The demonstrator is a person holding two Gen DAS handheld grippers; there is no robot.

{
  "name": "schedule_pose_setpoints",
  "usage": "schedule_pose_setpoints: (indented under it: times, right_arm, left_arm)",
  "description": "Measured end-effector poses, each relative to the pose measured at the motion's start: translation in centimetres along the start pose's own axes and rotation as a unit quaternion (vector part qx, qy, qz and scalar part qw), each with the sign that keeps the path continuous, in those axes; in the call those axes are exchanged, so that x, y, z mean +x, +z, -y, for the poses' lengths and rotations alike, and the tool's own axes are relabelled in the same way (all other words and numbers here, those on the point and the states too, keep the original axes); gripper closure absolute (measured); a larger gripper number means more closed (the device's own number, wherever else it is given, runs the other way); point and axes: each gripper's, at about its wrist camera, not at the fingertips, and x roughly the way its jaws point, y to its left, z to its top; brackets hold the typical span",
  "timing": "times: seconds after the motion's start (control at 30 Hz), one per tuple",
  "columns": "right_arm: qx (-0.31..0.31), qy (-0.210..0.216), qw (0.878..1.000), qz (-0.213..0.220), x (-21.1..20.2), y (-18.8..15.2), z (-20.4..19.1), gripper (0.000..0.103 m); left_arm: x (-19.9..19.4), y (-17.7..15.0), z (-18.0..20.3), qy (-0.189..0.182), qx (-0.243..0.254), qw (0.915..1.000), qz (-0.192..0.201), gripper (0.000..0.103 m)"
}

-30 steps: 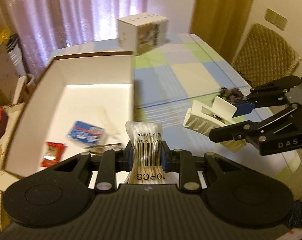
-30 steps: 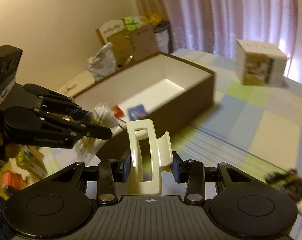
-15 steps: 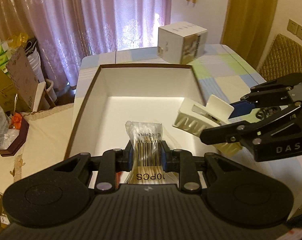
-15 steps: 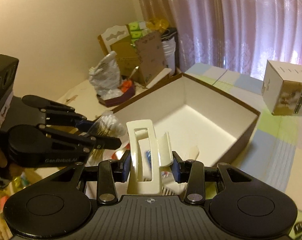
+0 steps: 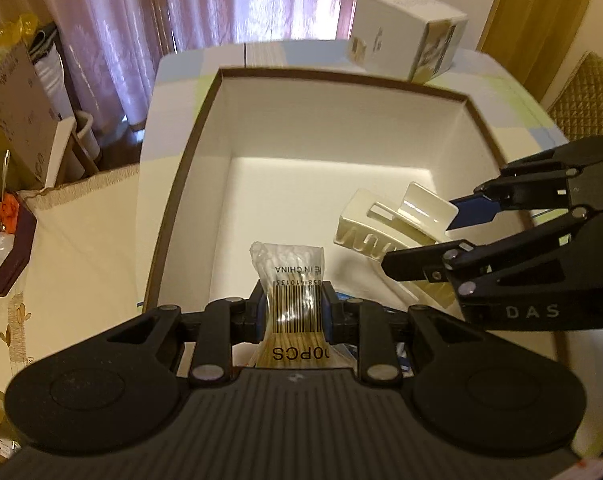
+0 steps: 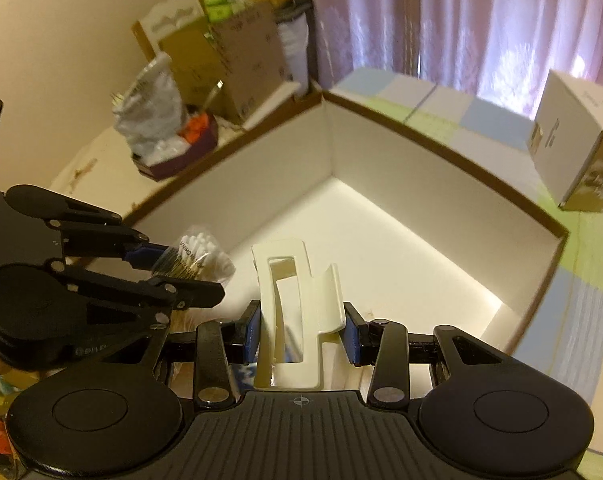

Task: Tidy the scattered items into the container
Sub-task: 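Carry the swab pack and claw clip over the box with both grippers, then open both grippers to drop the swab pack and clip into the box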

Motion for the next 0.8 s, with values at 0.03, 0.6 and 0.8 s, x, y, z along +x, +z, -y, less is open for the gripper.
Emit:
schedule_pose_setpoints:
  times: [0.03, 0.6, 0.8]
  right_arm:
    - [0.001, -0.001, 1.0, -0.004, 0.5, 0.3, 0.2, 0.065]
    - [0.018, -0.003, 0.999, -0.028, 2.7, 1.1, 1.2, 0.065]
    - [0.02, 0.014, 1.0, -0.018, 2.2, 1.2, 1.5, 0.06]
  left_arm:
    - [0.5, 0.1, -0.1, 0.001, 0.0, 1.0, -0.003, 0.082]
    - [2.5, 0.7, -0.5, 0.019, -0.005, 0.9997, -0.015, 0.076]
    - [1.9, 0.3, 0.0, 0.028, 0.0, 0.9995, -0.016, 0.067]
